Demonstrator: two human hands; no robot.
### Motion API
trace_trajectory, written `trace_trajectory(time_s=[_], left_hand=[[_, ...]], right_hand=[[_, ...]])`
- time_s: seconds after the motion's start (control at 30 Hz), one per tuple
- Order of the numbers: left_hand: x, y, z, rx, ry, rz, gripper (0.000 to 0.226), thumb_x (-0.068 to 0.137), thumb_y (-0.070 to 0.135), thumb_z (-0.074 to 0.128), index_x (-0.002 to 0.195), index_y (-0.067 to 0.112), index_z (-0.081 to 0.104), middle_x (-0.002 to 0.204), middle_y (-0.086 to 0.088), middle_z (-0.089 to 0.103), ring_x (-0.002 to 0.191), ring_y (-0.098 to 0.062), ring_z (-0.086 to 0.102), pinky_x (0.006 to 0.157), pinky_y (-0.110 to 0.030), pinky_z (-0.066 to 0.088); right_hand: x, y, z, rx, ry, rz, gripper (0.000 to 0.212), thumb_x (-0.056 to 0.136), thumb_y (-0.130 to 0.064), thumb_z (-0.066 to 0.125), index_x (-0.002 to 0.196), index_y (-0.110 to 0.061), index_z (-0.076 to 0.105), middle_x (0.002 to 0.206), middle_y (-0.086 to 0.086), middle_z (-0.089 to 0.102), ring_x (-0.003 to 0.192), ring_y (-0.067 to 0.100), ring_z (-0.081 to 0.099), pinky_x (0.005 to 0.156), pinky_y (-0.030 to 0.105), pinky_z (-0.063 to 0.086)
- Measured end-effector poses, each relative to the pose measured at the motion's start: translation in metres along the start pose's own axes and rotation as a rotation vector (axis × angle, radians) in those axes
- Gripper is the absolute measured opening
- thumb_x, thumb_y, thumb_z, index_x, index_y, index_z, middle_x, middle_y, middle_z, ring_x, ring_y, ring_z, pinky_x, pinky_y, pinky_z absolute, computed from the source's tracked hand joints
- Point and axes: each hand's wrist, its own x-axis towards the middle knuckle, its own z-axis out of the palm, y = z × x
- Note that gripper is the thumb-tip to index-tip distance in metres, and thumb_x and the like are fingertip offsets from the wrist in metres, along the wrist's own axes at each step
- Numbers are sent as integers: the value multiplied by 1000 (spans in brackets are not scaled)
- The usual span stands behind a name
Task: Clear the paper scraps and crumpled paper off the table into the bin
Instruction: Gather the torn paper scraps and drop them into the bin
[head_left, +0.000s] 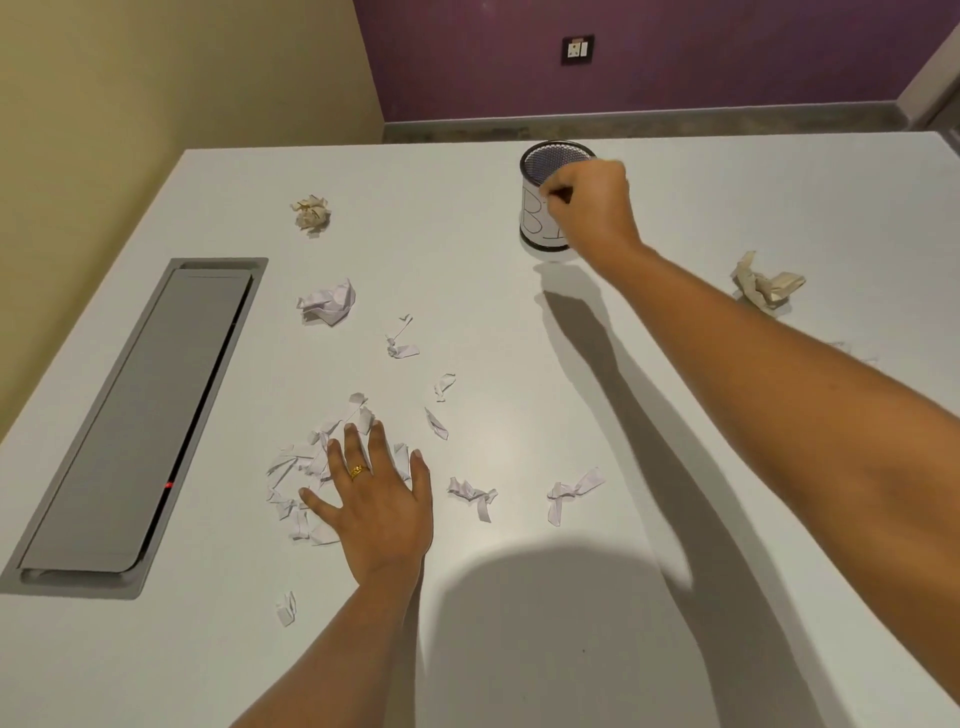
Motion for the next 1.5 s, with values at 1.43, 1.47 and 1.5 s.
trace_trajectory(time_s=[1.43, 1.47, 1.5], left_hand=[[-1, 0, -4, -40, -13, 5, 55, 93, 43, 32, 143, 21, 23, 155, -6, 23, 145, -24, 12, 111, -66, 9], [-1, 0, -4, -38, -12, 9, 55, 94, 43, 32, 143, 21, 23, 155, -7, 23, 145, -24, 12, 110, -66, 9], [-1, -1, -4, -34, -12, 11, 55, 94, 44, 31, 143, 21, 23, 154, -7, 23, 145, -24, 12, 110, -66, 8]], right_hand=[[-206, 49, 6, 241, -340, 236, 16, 88, -18, 61, 100, -12, 70, 99, 1, 73, 87, 9, 65, 82, 13, 49], [-216, 49, 3, 194, -371, 225, 19, 89, -23, 59, 103, -15, 69, 104, -1, 71, 91, 9, 64, 87, 22, 50], [-224, 48, 1, 137, -400, 217, 23, 89, -29, 58, 107, -17, 67, 111, -2, 69, 101, 11, 62, 93, 28, 49]])
